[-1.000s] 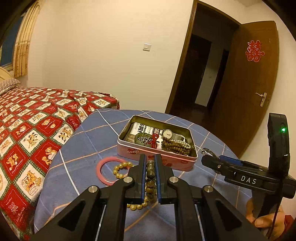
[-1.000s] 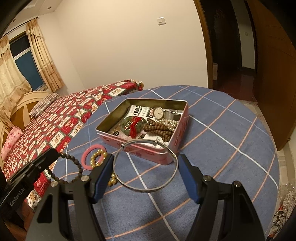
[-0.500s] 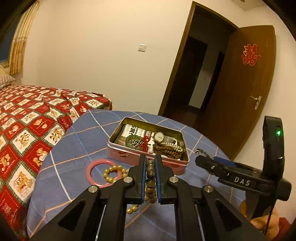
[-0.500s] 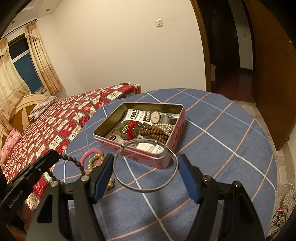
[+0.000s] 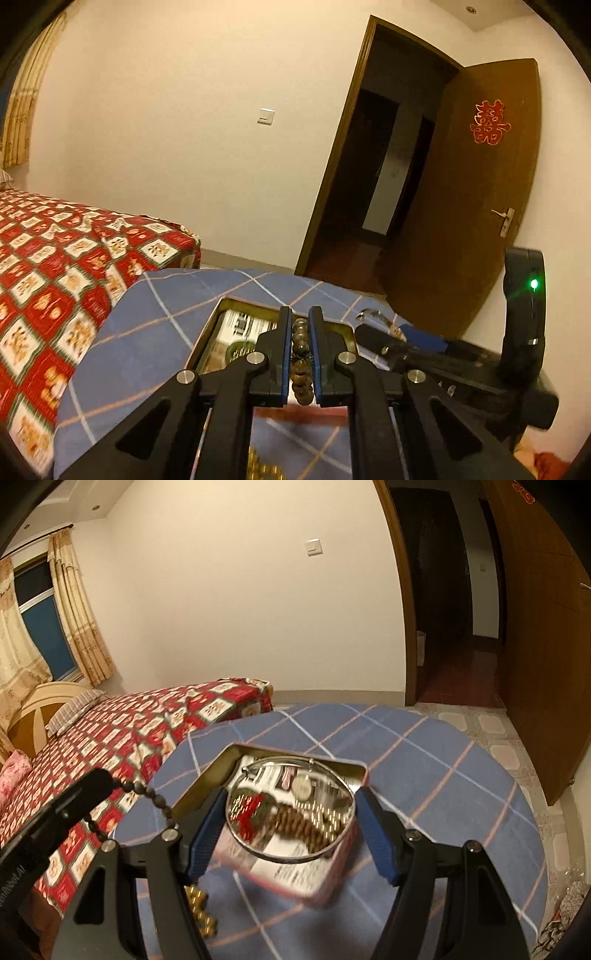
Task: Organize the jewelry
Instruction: 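Carry the grey beads and silver bangle into the pink tin and open both grippers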
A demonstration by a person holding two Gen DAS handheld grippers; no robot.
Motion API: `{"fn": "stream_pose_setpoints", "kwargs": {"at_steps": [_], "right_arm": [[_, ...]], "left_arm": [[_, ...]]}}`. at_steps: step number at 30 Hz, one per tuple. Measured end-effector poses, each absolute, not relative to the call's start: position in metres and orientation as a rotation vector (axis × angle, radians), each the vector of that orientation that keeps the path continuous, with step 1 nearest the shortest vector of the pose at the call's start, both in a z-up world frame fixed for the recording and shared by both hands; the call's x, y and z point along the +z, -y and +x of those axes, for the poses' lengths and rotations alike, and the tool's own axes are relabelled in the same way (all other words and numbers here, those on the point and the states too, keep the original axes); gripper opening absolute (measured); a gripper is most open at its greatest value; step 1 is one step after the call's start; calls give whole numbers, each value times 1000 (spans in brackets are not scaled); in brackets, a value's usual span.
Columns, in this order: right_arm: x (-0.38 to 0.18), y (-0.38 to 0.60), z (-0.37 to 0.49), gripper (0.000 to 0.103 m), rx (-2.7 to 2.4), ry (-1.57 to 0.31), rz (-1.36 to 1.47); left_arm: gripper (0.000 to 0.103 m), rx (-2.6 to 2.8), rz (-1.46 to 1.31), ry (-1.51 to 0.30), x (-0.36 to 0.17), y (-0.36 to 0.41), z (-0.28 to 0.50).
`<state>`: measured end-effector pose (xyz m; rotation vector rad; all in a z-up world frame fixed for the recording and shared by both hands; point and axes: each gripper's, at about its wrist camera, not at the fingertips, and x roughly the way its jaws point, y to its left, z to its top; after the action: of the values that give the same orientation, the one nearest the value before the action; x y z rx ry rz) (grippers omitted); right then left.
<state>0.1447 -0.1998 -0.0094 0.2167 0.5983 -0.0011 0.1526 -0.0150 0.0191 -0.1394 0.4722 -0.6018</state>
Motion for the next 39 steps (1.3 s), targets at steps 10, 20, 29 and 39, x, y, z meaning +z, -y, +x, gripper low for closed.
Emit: {"fn": "stream_pose_setpoints", "kwargs": {"at_steps": [10, 20, 29, 39], "right_arm": [[-35, 208, 189, 73, -35, -660, 231], [-55, 214, 210, 73, -40, -711, 223], [-62, 214, 215, 73, -38, -728, 210], [-56, 217, 209, 78, 52, -728, 278]], "left_arm": [[8, -577, -129, -552, -8, 41, 216], [8, -544, -124, -649, -36, 51, 247], [8, -505, -95, -692, -52, 57, 260], [23, -440, -35, -739, -48, 56, 259]]}}
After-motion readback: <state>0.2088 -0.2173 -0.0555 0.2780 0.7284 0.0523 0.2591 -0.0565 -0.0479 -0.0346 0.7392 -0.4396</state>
